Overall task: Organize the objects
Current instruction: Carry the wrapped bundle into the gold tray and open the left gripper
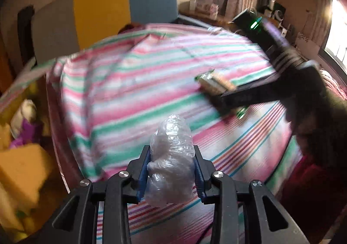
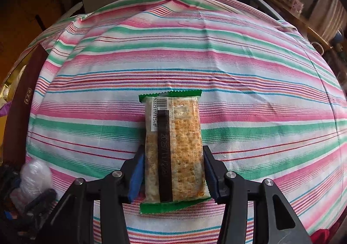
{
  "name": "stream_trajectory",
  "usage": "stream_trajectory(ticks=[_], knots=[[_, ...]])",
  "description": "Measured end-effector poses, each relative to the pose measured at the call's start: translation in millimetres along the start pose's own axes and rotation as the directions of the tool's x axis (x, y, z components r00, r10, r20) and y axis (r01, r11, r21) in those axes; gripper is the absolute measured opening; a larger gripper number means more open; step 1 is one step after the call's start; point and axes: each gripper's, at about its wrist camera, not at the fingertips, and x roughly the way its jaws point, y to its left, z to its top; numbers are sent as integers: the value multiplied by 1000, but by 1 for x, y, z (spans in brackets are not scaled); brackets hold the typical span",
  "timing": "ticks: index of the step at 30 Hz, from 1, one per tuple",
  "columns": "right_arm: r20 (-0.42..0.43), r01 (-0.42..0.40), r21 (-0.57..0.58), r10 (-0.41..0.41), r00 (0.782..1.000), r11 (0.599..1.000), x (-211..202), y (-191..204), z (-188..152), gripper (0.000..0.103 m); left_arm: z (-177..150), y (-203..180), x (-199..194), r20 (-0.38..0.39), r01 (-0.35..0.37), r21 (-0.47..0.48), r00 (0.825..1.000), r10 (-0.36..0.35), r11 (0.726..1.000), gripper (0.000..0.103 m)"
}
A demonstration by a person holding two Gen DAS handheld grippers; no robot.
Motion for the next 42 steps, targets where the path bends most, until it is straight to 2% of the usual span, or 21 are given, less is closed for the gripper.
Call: stream_trajectory(ticks=[6, 17, 24, 27, 30, 33, 36, 38, 39, 40, 42], knots=[[4, 5, -9, -5, 1000, 1000, 5, 2, 4, 51, 13, -4, -30, 44, 9, -8, 999, -9, 1000, 36], [13, 15, -21, -15, 1000, 1000, 7, 2, 5, 51, 20, 10, -75, 100, -35, -65, 994, 41, 997, 36], [17, 18, -26, -18, 1000, 999, 8, 2, 6, 51, 18, 38, -106, 145, -39, -134, 988, 58, 990, 36], [18, 19, -26, -19, 1000, 999, 9, 2, 6, 51, 13, 66, -125, 171, -58, -200, 981, 94, 978, 36], [18, 20, -28, -20, 1000, 999, 9, 2, 6, 51, 3, 111, -149, 185, -92, -314, 970, 156, 945, 36], [19, 24, -31, -24, 1000, 999, 9, 3, 6, 51, -16, 166, -171, 172, -152, -455, 952, 255, 877, 36], [18, 27, -32, -26, 999, 999, 9, 3, 7, 51, -36, 204, -177, 122, -202, -557, 939, 320, 806, 36], [19, 29, -34, -28, 999, 999, 9, 4, 7, 51, -51, 226, -173, 74, -212, -620, 943, 325, 756, 36], [19, 31, -34, -30, 999, 999, 9, 4, 6, 51, -56, 231, -170, 60, -205, -638, 948, 314, 742, 36], [20, 32, -35, -31, 999, 999, 9, 5, 6, 51, -60, 236, -164, 45, -200, -651, 953, 301, 732, 36], [20, 33, -34, -32, 999, 999, 9, 5, 6, 51, -59, 236, -150, 30, -193, -649, 960, 278, 736, 36]])
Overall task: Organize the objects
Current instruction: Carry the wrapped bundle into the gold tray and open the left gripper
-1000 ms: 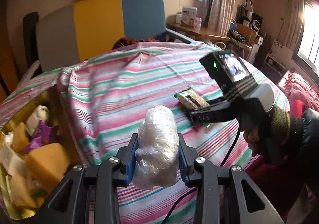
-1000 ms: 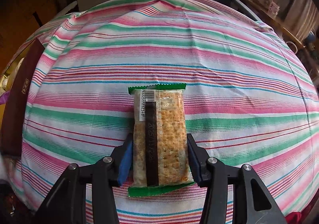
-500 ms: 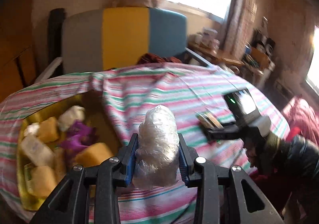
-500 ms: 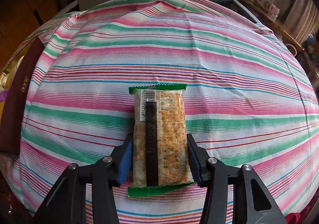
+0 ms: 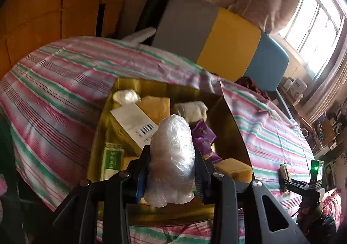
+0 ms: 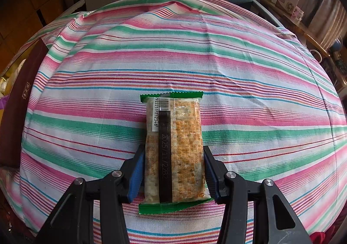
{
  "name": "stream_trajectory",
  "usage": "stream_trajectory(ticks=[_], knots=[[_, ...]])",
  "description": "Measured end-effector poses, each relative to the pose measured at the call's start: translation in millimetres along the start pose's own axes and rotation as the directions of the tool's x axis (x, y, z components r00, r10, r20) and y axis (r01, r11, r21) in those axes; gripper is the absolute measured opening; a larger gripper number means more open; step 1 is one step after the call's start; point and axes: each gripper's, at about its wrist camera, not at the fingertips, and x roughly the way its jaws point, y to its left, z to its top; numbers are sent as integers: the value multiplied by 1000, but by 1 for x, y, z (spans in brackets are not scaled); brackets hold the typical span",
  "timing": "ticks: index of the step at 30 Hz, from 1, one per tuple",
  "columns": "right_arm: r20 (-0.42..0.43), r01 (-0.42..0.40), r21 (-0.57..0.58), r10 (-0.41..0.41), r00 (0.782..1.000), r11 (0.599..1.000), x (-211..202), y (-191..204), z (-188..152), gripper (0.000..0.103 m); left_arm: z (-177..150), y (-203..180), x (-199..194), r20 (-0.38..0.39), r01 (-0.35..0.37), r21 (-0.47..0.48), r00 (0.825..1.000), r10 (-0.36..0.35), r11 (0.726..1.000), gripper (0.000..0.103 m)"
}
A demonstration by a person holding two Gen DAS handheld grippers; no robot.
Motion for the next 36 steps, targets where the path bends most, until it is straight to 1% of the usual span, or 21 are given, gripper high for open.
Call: stream_trajectory(ticks=[2, 4, 6, 8, 12, 14, 16, 18, 20, 22, 23, 26, 27, 30, 36], knots=[[0, 0, 0, 0, 1000, 1000, 0, 0, 0, 51, -2, -8, 12, -23, 4, 17, 1000, -3, 1000, 36], [0, 0, 1, 0, 1000, 1000, 0, 0, 0, 51, -4, -17, 29, -62, 11, 31, 998, -9, 999, 36], [1, 0, 2, 0, 1000, 1000, 0, 1, 0, 51, -5, -26, 46, -87, 4, 55, 996, 1, 998, 36], [1, 0, 2, 0, 1000, 1000, 0, 1, 0, 51, -10, -30, 62, -130, 22, 48, 991, -16, 999, 36], [0, 0, 3, 0, 1000, 1000, 0, 1, 0, 51, -18, -35, 89, -169, -7, 51, 986, 16, 999, 36], [0, 0, 3, 0, 1000, 1000, 0, 1, 0, 51, -19, -39, 88, -147, -26, 77, 988, 37, 997, 36], [0, -1, 5, 1, 1000, 1000, 0, 1, 0, 51, -19, -40, 88, -148, -35, 77, 988, 46, 996, 36], [0, 0, 5, 0, 1000, 1000, 0, 2, 0, 51, -20, -38, 86, -144, -58, 88, 987, 70, 994, 37], [0, 0, 6, 0, 1000, 1000, 0, 1, 0, 51, -21, -37, 83, -140, -74, 99, 986, 88, 992, 39], [0, 0, 5, 0, 1000, 1000, 0, 1, 0, 51, -22, -37, 78, -125, -86, 110, 987, 100, 990, 45], [0, 0, 6, 0, 1000, 1000, 0, 1, 0, 51, -22, -39, 75, -117, -93, 121, 987, 108, 988, 45], [1, 2, 6, -2, 1000, 1000, 0, 2, 0, 51, -21, -42, 65, -85, -105, 144, 989, 118, 984, 49], [2, 3, 7, -3, 1000, 1000, 0, 2, 0, 51, -21, -43, 61, -74, -110, 151, 990, 122, 982, 52], [3, 8, 5, -8, 1000, 1000, 1, 2, 0, 51, -21, -45, 47, -44, -106, 165, 992, 115, 980, 56], [6, 18, 6, -18, 1000, 1000, 0, 3, -1, 51, -20, -50, 30, -17, -105, 178, 994, 110, 978, 57]])
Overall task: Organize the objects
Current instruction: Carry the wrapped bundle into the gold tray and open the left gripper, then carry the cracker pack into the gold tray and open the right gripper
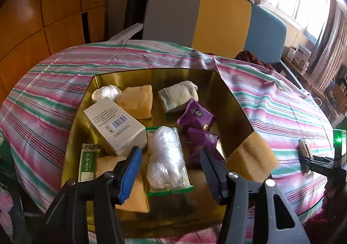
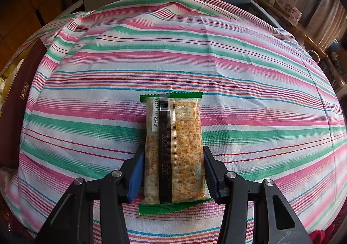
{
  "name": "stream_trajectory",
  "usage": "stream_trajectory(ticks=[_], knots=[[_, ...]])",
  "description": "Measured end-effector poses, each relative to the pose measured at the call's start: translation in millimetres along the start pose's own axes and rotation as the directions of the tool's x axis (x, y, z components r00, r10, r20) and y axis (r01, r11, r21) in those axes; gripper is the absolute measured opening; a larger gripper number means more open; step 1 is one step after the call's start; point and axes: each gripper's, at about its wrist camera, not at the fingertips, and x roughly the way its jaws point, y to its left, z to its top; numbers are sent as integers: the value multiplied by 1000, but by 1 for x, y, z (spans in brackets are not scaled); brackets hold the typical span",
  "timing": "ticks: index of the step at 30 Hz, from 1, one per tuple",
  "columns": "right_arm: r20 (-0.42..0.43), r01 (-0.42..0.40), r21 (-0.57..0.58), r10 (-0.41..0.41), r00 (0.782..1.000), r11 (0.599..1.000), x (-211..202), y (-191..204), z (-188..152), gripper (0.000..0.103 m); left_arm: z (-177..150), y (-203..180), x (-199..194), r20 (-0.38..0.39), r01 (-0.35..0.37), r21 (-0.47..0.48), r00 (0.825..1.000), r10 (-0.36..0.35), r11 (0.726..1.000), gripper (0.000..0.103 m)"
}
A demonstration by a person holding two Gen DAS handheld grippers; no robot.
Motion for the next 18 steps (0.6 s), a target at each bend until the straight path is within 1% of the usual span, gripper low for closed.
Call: stream_trajectory(ticks=[9, 14, 15, 16, 18], knots=[[10, 22, 31, -22, 1000, 999, -3, 2, -2, 48, -7, 0, -32, 60, -8, 30, 998, 7, 1000, 58], [8, 29, 67, -29, 1000, 997, -5, 2, -2, 47, -11, 6, -41, 64, -11, 26, 998, 9, 1000, 58], [4, 23, 84, -24, 1000, 996, -6, 3, -1, 47, -13, 8, -43, 65, -14, 25, 998, 12, 1000, 58], [4, 1, 99, -2, 1000, 995, -7, 4, 0, 47, -14, 10, -44, 66, -16, 23, 998, 15, 1000, 58], [12, -26, 104, 25, 1000, 994, -11, 12, 2, 47, -16, 14, -45, 64, -20, 16, 998, 19, 1000, 58]])
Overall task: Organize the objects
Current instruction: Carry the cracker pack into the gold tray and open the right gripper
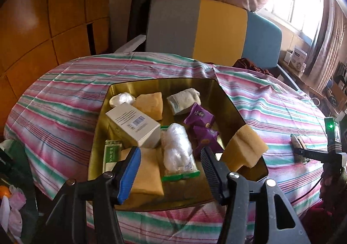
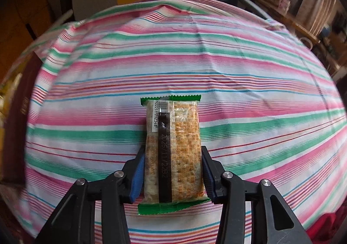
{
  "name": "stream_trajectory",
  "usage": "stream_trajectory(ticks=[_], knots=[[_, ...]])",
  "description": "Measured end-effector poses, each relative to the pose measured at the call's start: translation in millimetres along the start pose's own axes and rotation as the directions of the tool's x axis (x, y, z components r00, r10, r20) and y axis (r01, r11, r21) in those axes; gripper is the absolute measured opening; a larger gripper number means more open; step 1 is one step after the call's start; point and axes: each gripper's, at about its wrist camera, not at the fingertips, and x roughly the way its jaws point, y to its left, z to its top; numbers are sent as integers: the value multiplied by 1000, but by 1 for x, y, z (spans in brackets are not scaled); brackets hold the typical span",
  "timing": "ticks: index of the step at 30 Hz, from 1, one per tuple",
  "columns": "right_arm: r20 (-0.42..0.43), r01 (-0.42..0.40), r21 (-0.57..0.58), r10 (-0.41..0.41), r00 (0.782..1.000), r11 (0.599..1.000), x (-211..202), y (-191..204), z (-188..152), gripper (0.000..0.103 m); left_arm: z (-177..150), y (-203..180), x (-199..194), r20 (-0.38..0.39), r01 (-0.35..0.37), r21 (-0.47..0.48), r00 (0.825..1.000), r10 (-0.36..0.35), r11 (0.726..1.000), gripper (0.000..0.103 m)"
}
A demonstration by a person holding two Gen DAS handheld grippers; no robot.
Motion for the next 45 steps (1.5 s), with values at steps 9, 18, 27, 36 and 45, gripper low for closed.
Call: stream_trajectory(ticks=[9, 18, 27, 36, 45], knots=[[73, -148, -159, 162, 984, 976, -44, 95, 33, 47, -10, 24, -2, -22, -23, -46, 1000, 22, 999, 58], [65, -302, -378, 351, 934, 875, -70, 237, 58, 47, -23, 54, -5, -41, -88, -100, 996, 84, 991, 58], [-65, -314, -430, 318, 946, 847, -9, 314, 49, 47, -14, 67, -20, 13, -136, -129, 990, 139, 982, 60], [-56, -298, -431, 304, 951, 852, 1, 312, 36, 76, -3, 61, -32, 62, -251, -102, 964, 258, 963, 60], [85, -313, -403, 376, 923, 860, -52, 293, 26, 85, 0, 46, -34, 38, -287, -58, 956, 290, 956, 60]])
